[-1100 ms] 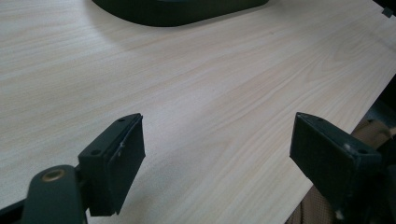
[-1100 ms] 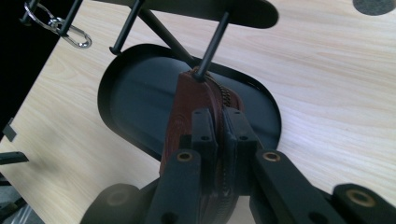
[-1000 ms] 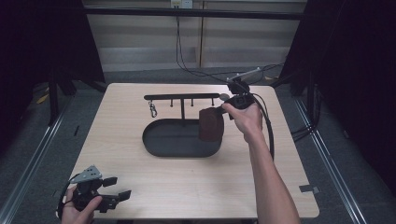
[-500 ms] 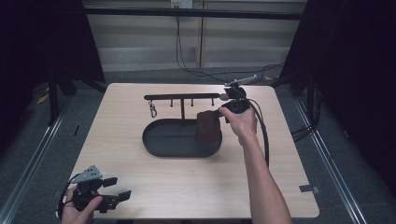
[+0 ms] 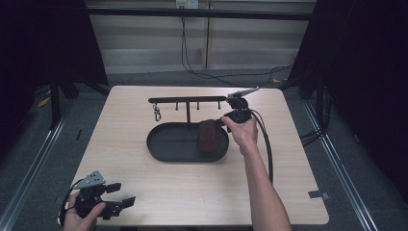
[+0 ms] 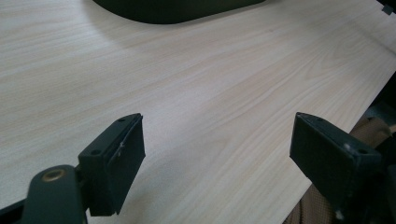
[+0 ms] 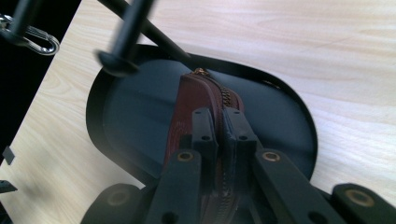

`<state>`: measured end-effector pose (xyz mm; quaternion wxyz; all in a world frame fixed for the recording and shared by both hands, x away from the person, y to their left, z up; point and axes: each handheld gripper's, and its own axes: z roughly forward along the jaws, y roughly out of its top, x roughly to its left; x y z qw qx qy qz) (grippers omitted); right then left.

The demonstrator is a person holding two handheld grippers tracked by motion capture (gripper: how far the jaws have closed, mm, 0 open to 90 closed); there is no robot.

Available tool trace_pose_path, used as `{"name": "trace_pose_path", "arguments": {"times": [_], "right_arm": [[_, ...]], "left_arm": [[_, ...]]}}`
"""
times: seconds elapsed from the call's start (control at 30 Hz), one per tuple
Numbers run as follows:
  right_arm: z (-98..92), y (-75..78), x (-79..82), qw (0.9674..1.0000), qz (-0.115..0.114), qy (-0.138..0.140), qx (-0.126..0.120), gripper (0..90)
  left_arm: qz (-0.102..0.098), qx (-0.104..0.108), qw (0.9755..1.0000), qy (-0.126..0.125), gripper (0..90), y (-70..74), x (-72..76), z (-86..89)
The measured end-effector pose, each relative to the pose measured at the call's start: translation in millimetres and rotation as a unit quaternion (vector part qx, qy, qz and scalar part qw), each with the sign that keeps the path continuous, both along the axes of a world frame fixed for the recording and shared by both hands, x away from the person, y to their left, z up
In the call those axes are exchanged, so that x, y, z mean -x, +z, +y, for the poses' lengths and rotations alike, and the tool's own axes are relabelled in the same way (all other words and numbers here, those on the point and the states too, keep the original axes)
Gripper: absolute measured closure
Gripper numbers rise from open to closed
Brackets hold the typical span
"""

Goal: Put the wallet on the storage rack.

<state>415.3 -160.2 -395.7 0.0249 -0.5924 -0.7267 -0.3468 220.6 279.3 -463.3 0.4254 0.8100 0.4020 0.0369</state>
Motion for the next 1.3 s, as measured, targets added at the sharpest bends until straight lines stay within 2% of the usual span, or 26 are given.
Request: {"name": "trace_pose_path", "arguments": {"times": [0.2,0.3,0.4,0.7,0.97,1.1,1.13,1.3], "right_arm": [[0.1,-10.0,-2.1,1.0000,0.003,-0.007,-0.006,84.5],[0.9,-18.4,-4.4,1.0000,0.005,-0.006,-0.001,84.5],[-0.3,-27.3,-5.4,0.9999,0.008,-0.010,-0.009,84.5],[-0.1,-39.1,-6.2,0.9998,0.002,-0.017,-0.013,83.5],[-0.9,-47.2,-7.3,0.9998,0.003,-0.020,0.005,81.9],[-0.5,-48.3,-7.4,0.9997,0.001,-0.019,0.012,81.3],[0.0,-49.6,-8.0,0.9997,-0.009,-0.014,0.016,80.5],[2.8,-51.9,-9.2,0.9995,-0.011,-0.016,0.023,79.5]], "left_arm": [[0.002,0.002,1.0000,-0.004,17.9,-0.1,0.1,-1.0],[0.002,0.002,1.0000,-0.003,17.9,0.0,0.4,-1.1],[0.001,0.000,1.0000,-0.003,18.0,0.1,0.0,-0.2],[0.002,0.002,1.0000,-0.004,17.9,0.0,0.4,-1.1],[0.001,0.000,1.0000,-0.002,17.9,0.0,0.1,-0.2],[0.002,0.001,1.0000,-0.002,17.9,0.2,0.4,-0.1],[0.003,0.004,1.0000,-0.005,17.9,0.1,1.0,-0.4],[0.003,0.002,1.0000,-0.003,18.0,-0.1,0.6,0.3]]}}
